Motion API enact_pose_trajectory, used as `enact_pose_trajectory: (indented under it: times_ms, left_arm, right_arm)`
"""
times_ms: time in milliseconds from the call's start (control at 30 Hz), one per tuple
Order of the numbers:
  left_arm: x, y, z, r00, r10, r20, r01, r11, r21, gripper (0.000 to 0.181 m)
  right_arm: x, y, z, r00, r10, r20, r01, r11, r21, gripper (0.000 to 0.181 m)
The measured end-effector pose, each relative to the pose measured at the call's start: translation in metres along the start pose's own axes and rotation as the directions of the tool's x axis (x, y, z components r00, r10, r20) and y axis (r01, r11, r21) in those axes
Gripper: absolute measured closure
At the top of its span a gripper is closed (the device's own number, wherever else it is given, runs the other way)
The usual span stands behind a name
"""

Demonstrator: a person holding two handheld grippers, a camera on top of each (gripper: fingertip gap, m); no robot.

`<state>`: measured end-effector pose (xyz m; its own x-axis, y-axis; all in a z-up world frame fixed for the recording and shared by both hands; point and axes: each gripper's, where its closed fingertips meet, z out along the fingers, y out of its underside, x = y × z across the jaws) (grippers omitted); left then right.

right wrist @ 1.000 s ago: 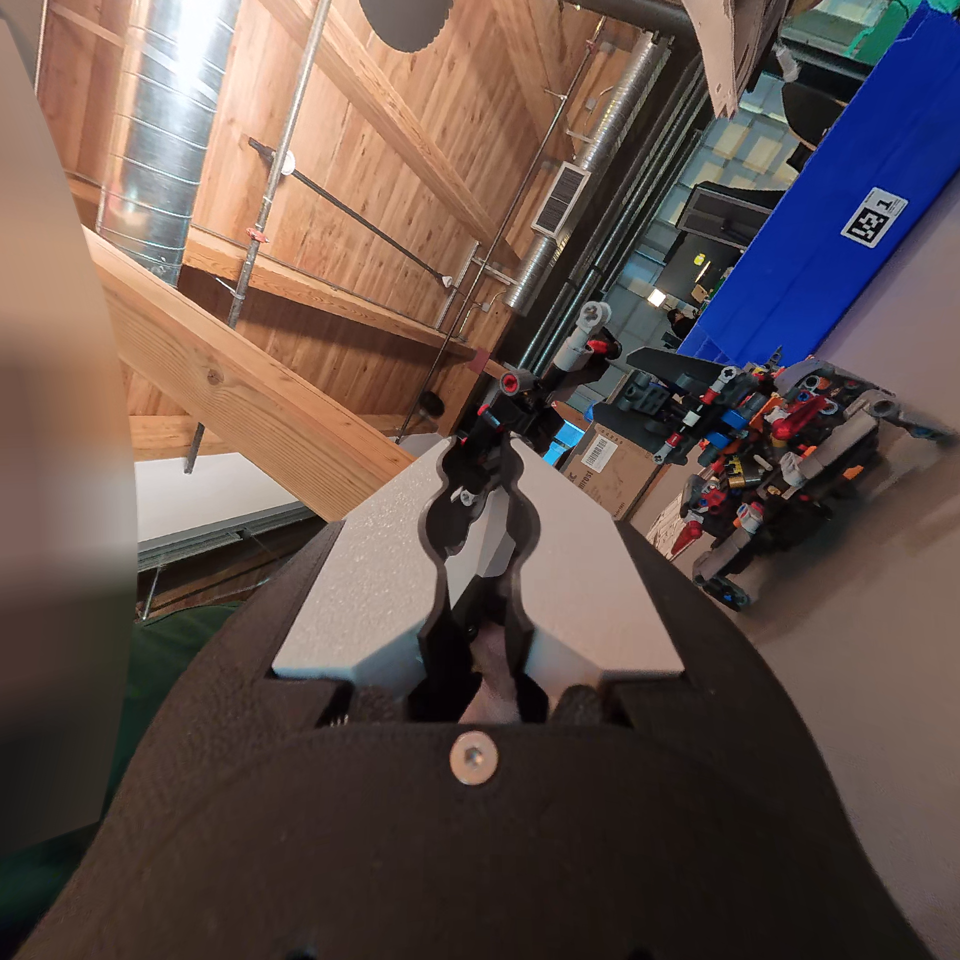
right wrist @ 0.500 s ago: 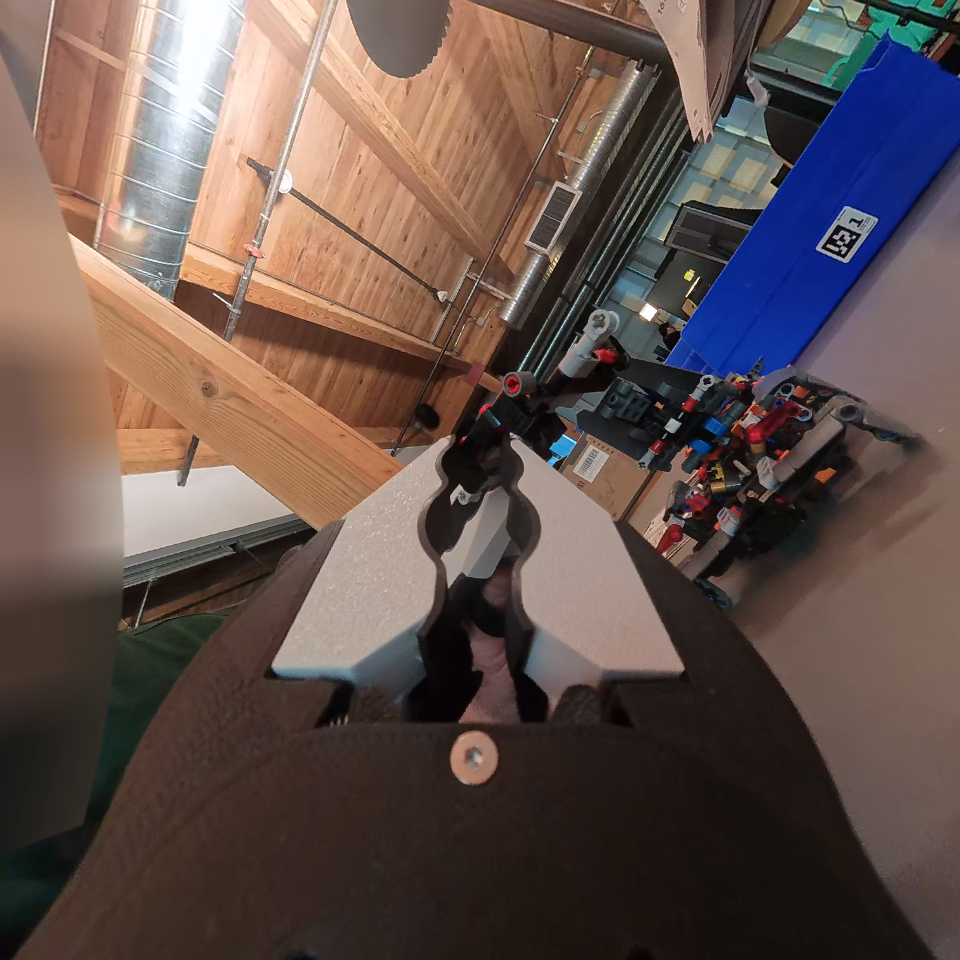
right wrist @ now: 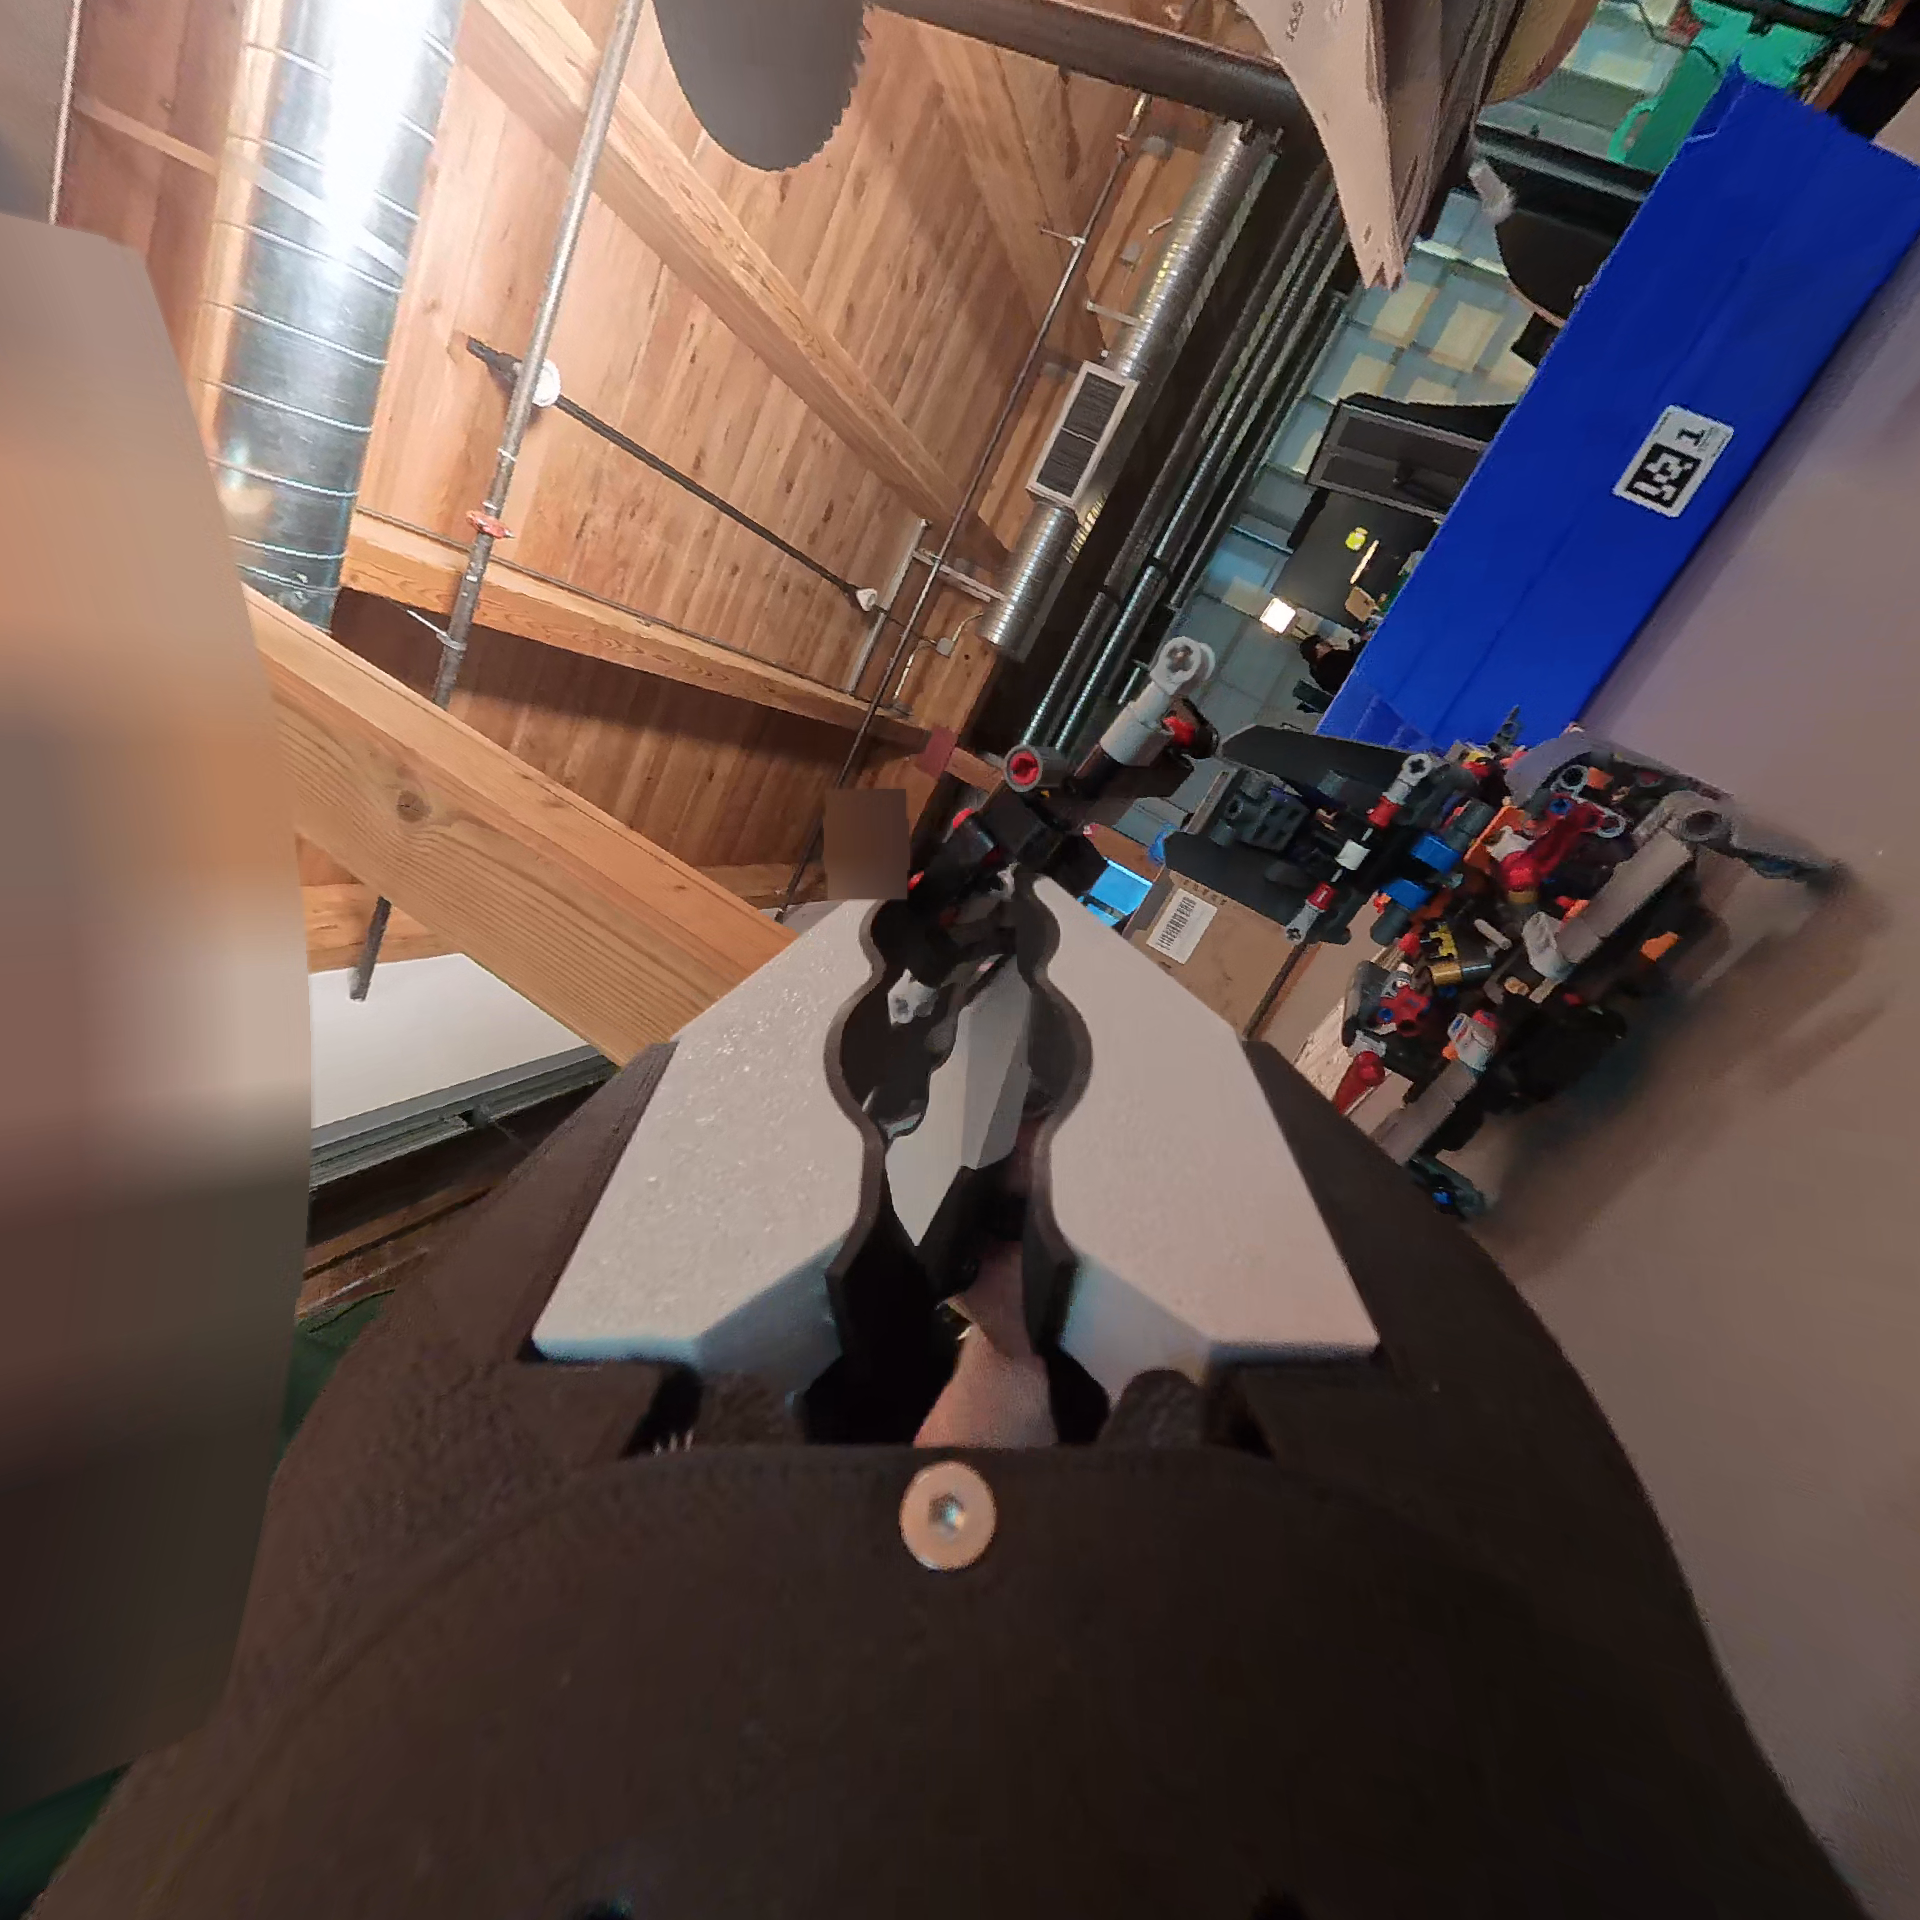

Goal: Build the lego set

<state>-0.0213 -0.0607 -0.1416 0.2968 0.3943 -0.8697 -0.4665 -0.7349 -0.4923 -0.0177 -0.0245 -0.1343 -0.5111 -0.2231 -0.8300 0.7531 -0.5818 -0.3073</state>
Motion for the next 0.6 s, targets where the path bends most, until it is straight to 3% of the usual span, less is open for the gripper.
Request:
enact_pose_trajectory:
  times_ms: [133, 333, 467, 533, 600]
  left_arm:
    - [-0.007, -0.001, 0.000, 0.995, 0.095, -0.008, -0.095, 0.995, 0.029, 0.167]
    - [0.002, -0.010, 0.000, 0.949, 0.313, -0.032, -0.309, 0.946, 0.096, 0.167]
    - [0.020, -0.020, 0.000, 0.875, 0.480, -0.065, -0.462, 0.867, 0.187, 0.168]
    - [0.024, -0.024, 0.000, 0.849, 0.525, -0.066, -0.501, 0.838, 0.217, 0.168]
    - [0.024, -0.022, 0.002, 0.831, 0.551, -0.080, -0.525, 0.823, 0.219, 0.167]
  right_arm:
    - [0.000, -0.001, -0.004, 1.000, 0.015, -0.018, -0.015, 1.000, -0.007, 0.162]
    - [0.000, -0.002, -0.007, 0.997, 0.040, -0.063, -0.042, 0.999, -0.027, 0.143]
    - [0.012, 0.001, -0.008, 0.988, 0.060, -0.142, -0.067, 0.997, -0.049, 0.149]
    - [0.019, 0.002, -0.009, 0.984, 0.073, -0.164, -0.081, 0.996, -0.041, 0.167]
    - [0.022, 0.002, -0.010, 0.984, 0.080, -0.160, -0.086, 0.996, -0.030, 0.168]
